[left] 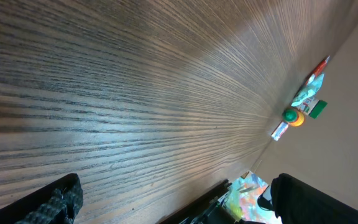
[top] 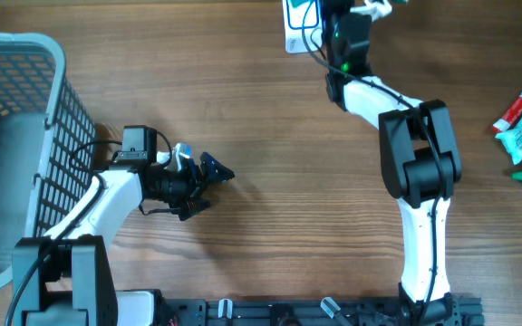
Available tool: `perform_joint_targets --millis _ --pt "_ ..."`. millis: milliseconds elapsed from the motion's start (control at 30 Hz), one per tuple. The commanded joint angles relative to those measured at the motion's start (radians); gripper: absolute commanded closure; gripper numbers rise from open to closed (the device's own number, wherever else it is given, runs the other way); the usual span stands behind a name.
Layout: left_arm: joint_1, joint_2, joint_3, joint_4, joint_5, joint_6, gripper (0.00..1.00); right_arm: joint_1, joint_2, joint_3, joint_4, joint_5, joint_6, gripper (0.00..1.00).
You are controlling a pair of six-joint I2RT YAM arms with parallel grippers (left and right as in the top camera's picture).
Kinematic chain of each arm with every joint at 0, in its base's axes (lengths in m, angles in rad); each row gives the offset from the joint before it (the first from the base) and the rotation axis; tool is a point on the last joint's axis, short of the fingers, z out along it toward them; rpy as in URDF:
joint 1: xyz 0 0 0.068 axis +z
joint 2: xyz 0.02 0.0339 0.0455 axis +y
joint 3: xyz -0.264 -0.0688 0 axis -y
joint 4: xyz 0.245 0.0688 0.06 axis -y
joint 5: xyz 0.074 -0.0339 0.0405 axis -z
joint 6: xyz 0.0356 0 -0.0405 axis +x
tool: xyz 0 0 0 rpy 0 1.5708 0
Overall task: Scan the item barcode
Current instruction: 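Lift the glove pack and carry it up to the white scanner, then carry the glove pack rightward and drop it at the right edge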
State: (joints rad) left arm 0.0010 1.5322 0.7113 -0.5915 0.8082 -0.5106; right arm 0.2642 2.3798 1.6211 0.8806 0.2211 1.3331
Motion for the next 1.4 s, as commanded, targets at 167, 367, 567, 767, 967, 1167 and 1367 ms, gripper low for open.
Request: perform_joint_targets --millis 167,367,567,767,967,1167,1367 --pt "-0.005 -0.012 -0.005 0.000 0.001 0.005 0.00 -0.027 -0.049 0.027 -0.021 -0.168 -0.389 0.95" --pt "-0.005 -0.012 -0.005 0.000 0.001 0.005 0.00 -0.121 -0.201 0.026 -0.338 -0.236 -0.402 0.96" --pt "-0.005 -0.012 -0.005 0.000 0.001 0.005 0.00 -0.326 -0.318 0.026 -0.843 -0.175 -0.402 0.96" --pt "-0.005 -0.012 -0.005 0.000 0.001 0.005 0.00 -0.605 -0.336 0.026 -1.164 -0.174 -0.436 0.96" --pt "-0.005 -0.012 -0.005 0.000 0.001 0.005 0.00 -0.784 -0.336 0.026 -1.283 -0.182 -0.530 0.96" --pt "-0.005 -0.012 -0.005 0.000 0.001 0.005 0.00 -0.902 -0.346 0.027 -1.272 -0.489 -0.655 0.00" --pt "-0.005 -0.012 -0.005 0.000 0.001 0.005 0.00 -0.985 -0.454 0.027 -1.203 -0.920 -0.652 0.00"
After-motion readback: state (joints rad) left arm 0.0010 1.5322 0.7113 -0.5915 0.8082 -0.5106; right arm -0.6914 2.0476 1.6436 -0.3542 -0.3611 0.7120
